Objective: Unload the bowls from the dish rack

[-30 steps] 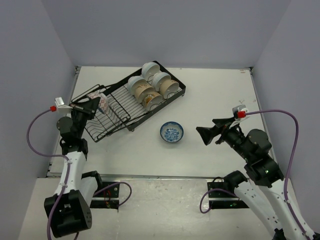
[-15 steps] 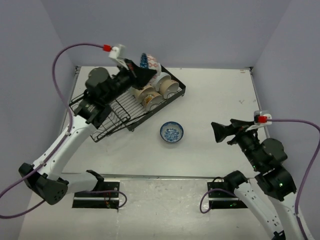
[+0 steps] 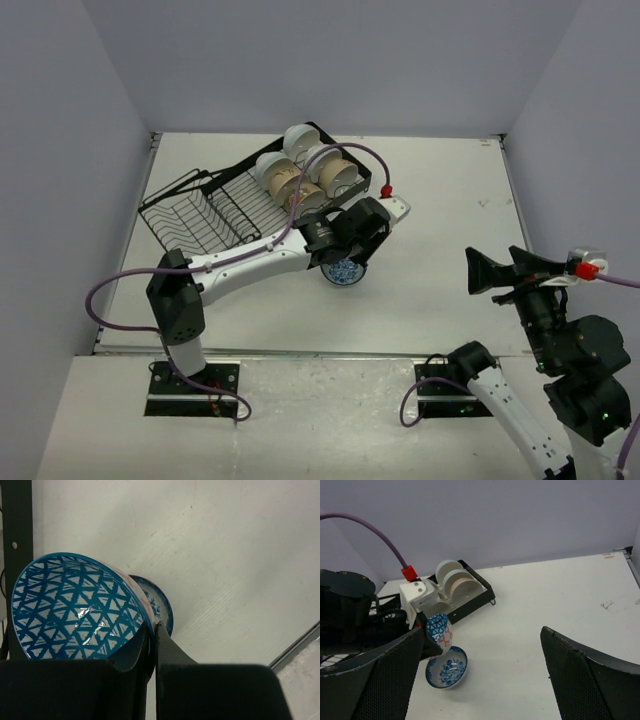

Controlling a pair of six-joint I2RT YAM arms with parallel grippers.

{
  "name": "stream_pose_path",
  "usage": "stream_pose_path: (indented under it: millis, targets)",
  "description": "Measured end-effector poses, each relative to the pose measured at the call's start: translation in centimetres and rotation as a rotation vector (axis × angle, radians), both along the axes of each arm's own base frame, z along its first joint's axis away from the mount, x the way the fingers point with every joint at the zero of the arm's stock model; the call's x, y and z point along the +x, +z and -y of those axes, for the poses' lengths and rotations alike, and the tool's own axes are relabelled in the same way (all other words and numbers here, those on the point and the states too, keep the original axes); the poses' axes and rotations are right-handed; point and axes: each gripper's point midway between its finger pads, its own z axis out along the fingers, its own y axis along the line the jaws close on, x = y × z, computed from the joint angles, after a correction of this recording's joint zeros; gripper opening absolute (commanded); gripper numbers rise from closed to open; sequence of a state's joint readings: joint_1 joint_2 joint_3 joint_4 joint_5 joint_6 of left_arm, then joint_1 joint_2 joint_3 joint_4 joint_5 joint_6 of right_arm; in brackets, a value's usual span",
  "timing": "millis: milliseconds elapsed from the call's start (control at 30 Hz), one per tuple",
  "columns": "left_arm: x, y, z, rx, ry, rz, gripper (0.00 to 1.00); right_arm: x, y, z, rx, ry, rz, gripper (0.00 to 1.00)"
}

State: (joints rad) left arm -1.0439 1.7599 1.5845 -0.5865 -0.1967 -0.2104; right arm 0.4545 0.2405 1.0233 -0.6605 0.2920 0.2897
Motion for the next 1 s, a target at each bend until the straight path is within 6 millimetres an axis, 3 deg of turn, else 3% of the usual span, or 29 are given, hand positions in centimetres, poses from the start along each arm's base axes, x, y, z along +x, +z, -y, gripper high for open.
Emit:
stream_pose_path:
  millis: [100,400,633,1000]
  targets:
    - [-0.8,-1.9,-0.6,0.085,-0.009,-0.004,0.0,0.1,-1.0,-0.2,-0.027,0.01,-0.028,0.99]
    - [-0.8,-4.0,-0.8,0.137,0.0,0.006,0.0,0.1,-1.4,-0.8,-0.052,0.041,-0.035,0.99]
    - [-1.2,-8.4,-0.1,0.223,-0.017,-0.033,0.0,-0.1,-1.3,-0.7,-0.051,0.045,-0.027,0.99]
    - [-1.2,-9.3,-0.4,0.247,-0.008,-0.028,0.0,-0.5,-1.4,-0.5,-0.053,0.045,-0.01,0.99]
